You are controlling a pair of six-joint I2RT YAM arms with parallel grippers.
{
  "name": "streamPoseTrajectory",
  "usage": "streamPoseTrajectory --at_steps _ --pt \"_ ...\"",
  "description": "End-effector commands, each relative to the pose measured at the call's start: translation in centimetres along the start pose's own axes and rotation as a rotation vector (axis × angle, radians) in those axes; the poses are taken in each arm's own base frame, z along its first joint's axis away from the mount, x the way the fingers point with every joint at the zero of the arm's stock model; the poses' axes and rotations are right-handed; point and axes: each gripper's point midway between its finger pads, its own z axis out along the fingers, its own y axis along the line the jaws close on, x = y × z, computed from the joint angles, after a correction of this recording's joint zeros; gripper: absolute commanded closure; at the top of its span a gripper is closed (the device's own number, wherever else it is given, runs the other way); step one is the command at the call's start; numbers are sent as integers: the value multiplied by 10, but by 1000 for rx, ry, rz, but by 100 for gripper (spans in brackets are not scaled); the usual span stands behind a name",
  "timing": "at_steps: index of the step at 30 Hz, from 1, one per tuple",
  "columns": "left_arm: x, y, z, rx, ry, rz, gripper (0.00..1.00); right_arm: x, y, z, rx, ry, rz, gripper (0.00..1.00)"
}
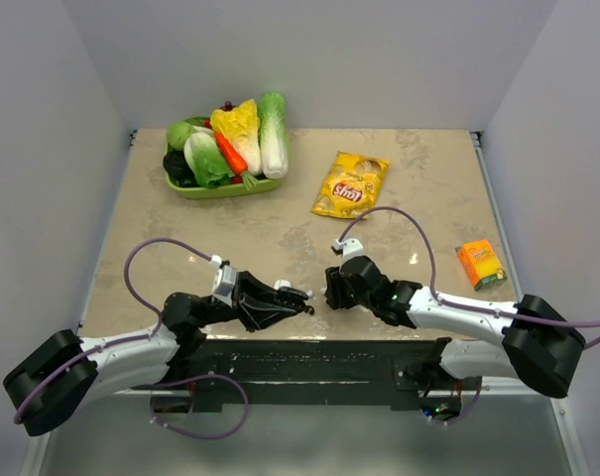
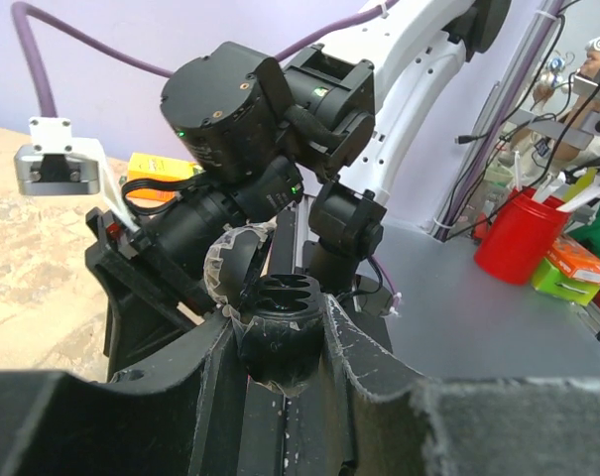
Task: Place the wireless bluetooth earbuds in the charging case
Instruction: Pick up the right earbud from the center of the board.
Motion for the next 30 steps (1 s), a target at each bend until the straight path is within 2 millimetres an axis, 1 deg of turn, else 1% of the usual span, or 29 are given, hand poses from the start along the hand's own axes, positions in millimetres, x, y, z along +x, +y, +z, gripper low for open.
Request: streamPoseTrajectory --at_steps 1,6,14,16,21,25,30 --pt "-96 -68 -15 234 -425 351 100 -1 2 5 22 4 50 53" --pt "-92 -67 -17 222 -423 343 100 2 -5 6 63 16 68 55" --pt "-92 -68 -19 221 -429 342 100 13 -11 14 113 52 100 58" --pt "-92 -67 -19 218 -428 338 100 12 -10 16 110 50 102 59" --pt "-91 -67 -18 217 -426 333 100 16 -6 21 100 70 101 59" --pt "-90 -66 -18 215 -422 331 100 17 -5 22 95 75 97 59" --pt "-89 -65 -17 215 -416 323 100 21 -4 21 85 84 99 64"
